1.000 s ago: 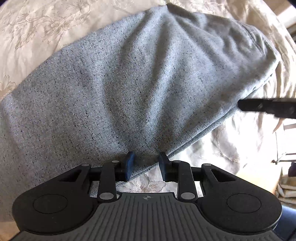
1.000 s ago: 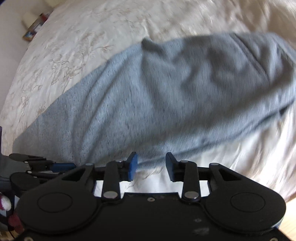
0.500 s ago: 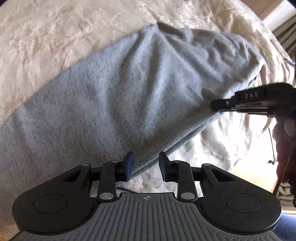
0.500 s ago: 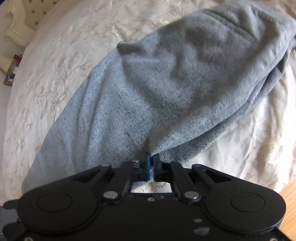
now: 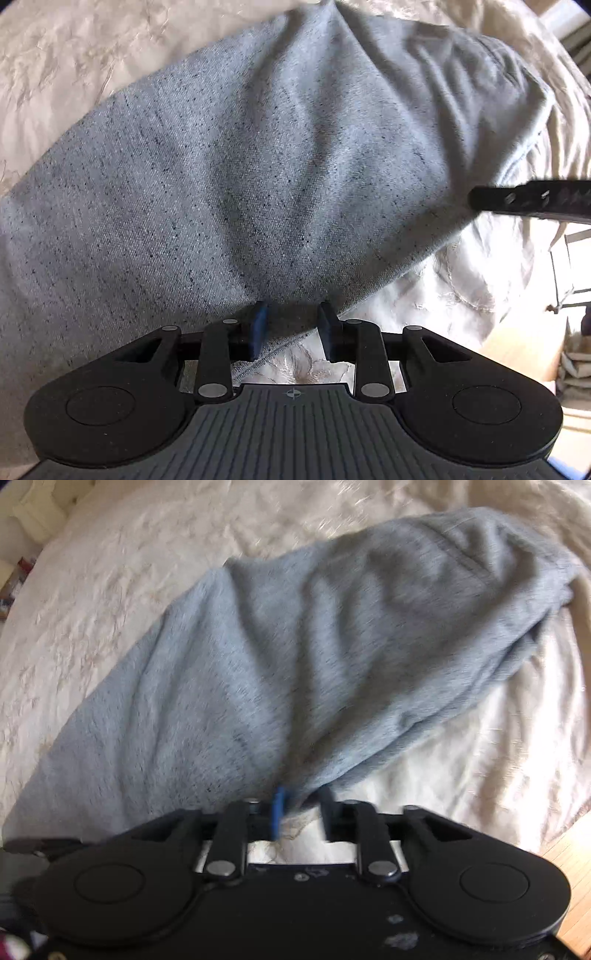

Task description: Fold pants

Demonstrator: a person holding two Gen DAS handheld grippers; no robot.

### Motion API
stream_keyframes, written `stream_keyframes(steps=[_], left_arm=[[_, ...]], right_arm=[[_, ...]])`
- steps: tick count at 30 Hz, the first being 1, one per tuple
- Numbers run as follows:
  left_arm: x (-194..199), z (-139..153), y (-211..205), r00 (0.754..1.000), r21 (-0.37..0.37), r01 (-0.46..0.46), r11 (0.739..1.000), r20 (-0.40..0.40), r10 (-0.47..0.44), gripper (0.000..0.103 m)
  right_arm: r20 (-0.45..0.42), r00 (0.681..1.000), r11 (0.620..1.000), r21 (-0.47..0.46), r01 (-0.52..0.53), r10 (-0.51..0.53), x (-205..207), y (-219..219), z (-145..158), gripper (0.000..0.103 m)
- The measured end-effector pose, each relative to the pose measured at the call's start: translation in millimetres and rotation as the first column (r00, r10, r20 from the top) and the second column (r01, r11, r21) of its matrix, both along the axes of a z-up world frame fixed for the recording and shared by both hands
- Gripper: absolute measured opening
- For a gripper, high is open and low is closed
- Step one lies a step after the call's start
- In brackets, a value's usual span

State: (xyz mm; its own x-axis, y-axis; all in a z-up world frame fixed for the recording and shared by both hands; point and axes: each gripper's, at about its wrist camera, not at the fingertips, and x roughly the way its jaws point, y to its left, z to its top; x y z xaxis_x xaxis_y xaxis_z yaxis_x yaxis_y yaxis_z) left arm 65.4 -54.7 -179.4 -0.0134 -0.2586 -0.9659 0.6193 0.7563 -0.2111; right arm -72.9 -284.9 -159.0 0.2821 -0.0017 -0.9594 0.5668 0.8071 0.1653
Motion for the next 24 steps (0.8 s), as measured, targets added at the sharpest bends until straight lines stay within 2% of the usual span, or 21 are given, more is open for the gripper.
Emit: stream_keyframes(steps=[2,5,10,15,16,17,22,24], left_arm=[[-2.5,2.7,0.1,1.0,-0.003,0.02,1.0,0.009,-0.02,0.029],[-5.8,4.5,-0.8,0.999,0.004,0.034,0.999,0.014,-0.034,0.029],[-3.9,3.4,-7.6,1.0,0.019,-0.006,1.0,0.004,0.006,0.029],[-4.9,0.7,-12.0,0.999,0.042,-0.044,0.998,0.009,0.044,0.029],[-5.8,0.7,-13.5,0.999,0.047,-0.05,0.998,0.011,0.049,0.029],[-6.8,0.6,-14.4,0.998,0.051,-0.056,0.997,0.014,0.055,0.029],[-13.3,0.3,-16.6,0.995,0.06,-0.1,0.993,0.015,0.099,0.03],[-14.7,1.2,-16.3,0.993,0.065,-0.121,0.991,0.013,0.12,0.03]], right_arm=[[0.028,0.999,0.999,-0.018,0.036,-0.036,-9.3,-7.5,13.4,0.033],[0.08,0.99,0.99,-0.063,0.123,-0.118,-26.7,-30.8,31.0,0.043],[0.091,0.967,0.966,-0.086,0.245,-0.237,-35.1,-78.7,34.0,0.043],[0.087,0.964,0.963,-0.077,0.26,-0.253,-23.7,-116.8,31.7,0.043],[0.076,0.965,0.964,-0.074,0.255,-0.249,-19.3,-121.5,29.6,0.035],[0.065,0.969,0.967,-0.068,0.244,-0.24,-15.2,-125.9,27.2,0.007],[-0.031,0.978,0.974,-0.102,0.203,-0.207,-14.6,-126.1,4.8,0.004],[-0.025,0.985,0.981,-0.101,0.166,-0.17,-18.5,-124.6,3.1,0.004]])
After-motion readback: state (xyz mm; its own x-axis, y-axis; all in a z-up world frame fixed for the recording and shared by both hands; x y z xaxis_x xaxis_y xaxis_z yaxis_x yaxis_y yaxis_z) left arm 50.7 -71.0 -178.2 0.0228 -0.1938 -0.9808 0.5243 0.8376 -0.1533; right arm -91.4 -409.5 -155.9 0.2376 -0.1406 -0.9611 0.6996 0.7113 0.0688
